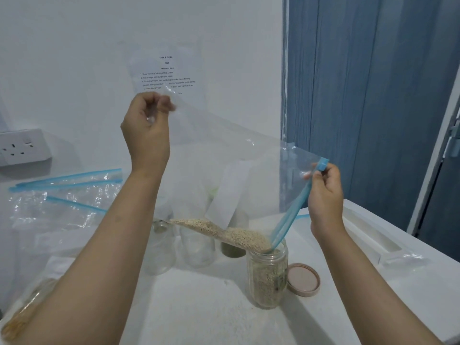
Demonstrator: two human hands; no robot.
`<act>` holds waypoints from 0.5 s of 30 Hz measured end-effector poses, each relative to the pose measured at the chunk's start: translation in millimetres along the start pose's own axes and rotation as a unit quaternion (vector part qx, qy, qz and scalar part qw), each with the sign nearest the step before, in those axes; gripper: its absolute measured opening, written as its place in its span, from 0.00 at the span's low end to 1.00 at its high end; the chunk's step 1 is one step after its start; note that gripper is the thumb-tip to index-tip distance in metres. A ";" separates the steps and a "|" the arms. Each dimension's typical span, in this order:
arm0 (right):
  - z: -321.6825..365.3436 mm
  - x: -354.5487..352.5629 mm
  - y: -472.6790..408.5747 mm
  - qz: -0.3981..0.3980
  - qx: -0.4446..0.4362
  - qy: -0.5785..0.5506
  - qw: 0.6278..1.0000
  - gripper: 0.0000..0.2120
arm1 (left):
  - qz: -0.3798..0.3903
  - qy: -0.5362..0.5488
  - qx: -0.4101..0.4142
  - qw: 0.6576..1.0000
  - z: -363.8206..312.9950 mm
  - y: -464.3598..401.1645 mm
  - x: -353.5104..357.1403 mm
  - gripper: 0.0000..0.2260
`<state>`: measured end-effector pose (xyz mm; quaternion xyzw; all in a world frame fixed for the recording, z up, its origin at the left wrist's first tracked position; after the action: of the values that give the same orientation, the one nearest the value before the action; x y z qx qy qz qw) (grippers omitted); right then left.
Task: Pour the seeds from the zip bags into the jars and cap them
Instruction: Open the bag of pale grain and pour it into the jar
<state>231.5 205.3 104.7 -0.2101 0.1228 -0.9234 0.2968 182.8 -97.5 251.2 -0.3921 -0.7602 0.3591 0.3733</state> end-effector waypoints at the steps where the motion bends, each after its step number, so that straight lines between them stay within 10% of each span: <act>1: 0.3 -0.5 0.0 0.000 0.002 0.000 1.000 0.13 | 0.011 0.004 -0.004 1.000 0.6 0.2 0.9 0.07; 15: -2.5 -2.2 -1.9 0.008 0.015 0.007 1.000 0.08 | 0.028 0.046 -0.041 0.998 -2.4 -4.4 5.8 0.07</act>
<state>231.1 208.4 102.5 -0.1984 0.1129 -0.9241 0.3065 181.0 -93.8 257.6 -0.4444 -0.7450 0.3196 0.3814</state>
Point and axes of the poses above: each hand's wrist, its own y-axis away from the middle knuckle, its own x-axis out of the palm, z = x × y, the point moved 5 cm from there along -y, towards the middle knuckle, and after that the axes turned 10 degrees about -z, right-handed, at the moved point
